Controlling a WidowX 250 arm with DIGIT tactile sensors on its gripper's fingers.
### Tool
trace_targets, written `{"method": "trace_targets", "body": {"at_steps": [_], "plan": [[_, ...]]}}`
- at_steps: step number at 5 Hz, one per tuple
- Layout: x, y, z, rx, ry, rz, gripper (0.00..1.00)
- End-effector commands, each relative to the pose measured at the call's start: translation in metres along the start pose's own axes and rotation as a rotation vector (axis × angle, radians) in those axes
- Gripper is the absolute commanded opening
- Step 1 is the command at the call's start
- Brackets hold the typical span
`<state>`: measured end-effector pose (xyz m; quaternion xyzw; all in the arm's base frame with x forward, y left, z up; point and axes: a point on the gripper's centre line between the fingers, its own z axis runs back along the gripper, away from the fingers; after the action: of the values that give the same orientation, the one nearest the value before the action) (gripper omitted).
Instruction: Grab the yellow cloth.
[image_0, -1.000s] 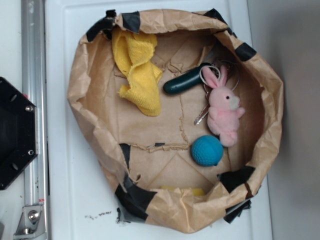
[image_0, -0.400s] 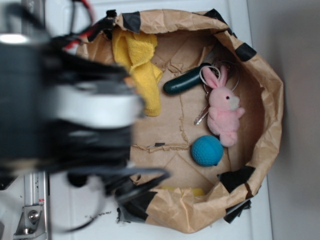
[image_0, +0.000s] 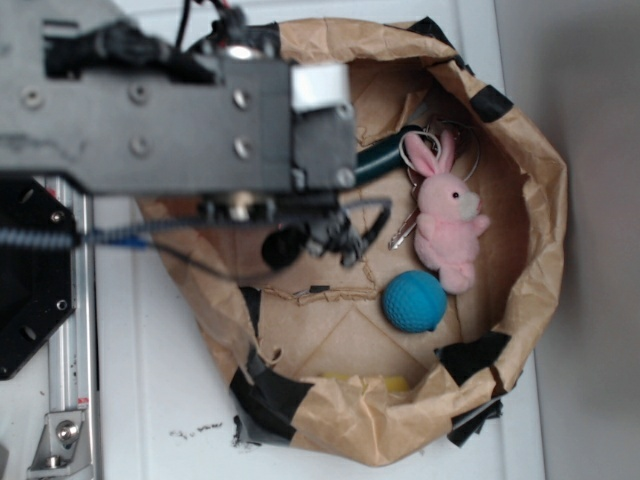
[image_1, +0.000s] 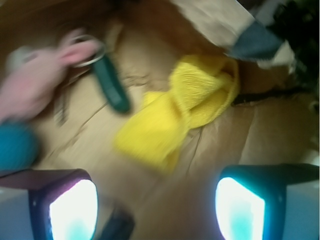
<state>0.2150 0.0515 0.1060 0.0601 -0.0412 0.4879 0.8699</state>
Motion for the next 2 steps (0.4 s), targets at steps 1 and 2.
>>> {"method": "trace_targets", "body": {"at_steps": [1, 2], "plan": [[0.0318, 0.0124, -0.0539, 0.053, -0.026, 0.268, 1.0], [0.0377, 0.0086, -0.0605, 0.072, -0.022, 0.275, 1.0]]}}
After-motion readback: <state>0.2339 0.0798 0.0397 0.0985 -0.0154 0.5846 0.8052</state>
